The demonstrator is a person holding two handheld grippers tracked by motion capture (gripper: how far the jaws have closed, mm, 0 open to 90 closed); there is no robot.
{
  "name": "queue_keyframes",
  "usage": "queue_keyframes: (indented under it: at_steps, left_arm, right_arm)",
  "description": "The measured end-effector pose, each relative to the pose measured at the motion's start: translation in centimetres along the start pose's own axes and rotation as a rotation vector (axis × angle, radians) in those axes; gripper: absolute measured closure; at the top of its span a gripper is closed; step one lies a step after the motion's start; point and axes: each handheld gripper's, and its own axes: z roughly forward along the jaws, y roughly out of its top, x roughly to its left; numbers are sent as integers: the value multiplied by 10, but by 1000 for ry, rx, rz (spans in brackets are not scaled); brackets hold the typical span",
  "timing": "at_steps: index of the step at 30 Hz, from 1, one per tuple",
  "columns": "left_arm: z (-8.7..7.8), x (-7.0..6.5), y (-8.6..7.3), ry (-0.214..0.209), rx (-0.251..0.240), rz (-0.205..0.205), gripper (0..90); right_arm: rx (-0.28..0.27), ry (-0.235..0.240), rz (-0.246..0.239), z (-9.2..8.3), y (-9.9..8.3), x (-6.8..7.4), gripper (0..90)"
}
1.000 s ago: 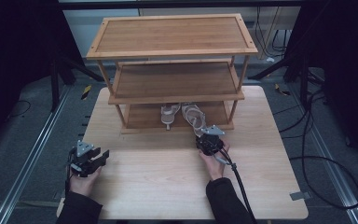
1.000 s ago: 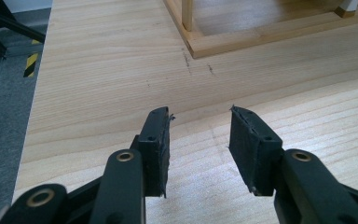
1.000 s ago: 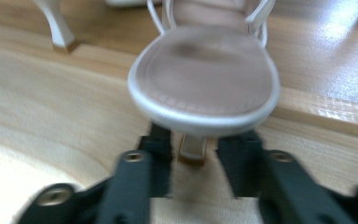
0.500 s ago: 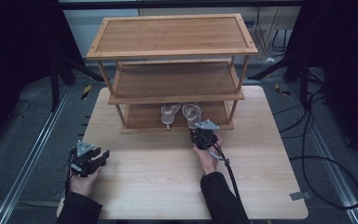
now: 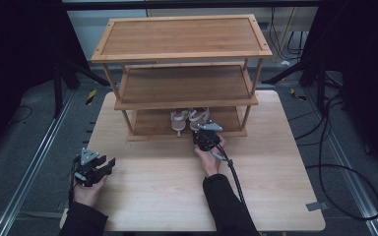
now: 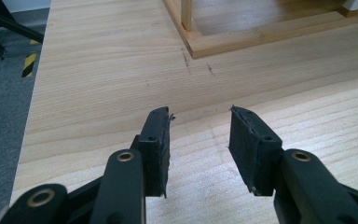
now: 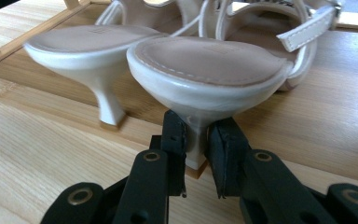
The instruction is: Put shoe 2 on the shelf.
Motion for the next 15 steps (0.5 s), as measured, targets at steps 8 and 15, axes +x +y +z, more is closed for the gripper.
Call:
queue_keyframes:
  at_steps: [8, 15]
  left_arm:
    - [0, 0, 0, 1, -2, 1, 571]
    - [1, 0, 0, 1, 3, 2, 571]
  right_arm:
    - [25, -14, -6, 11, -1, 3, 763]
    - [15, -31, -39, 11, -1, 5, 578]
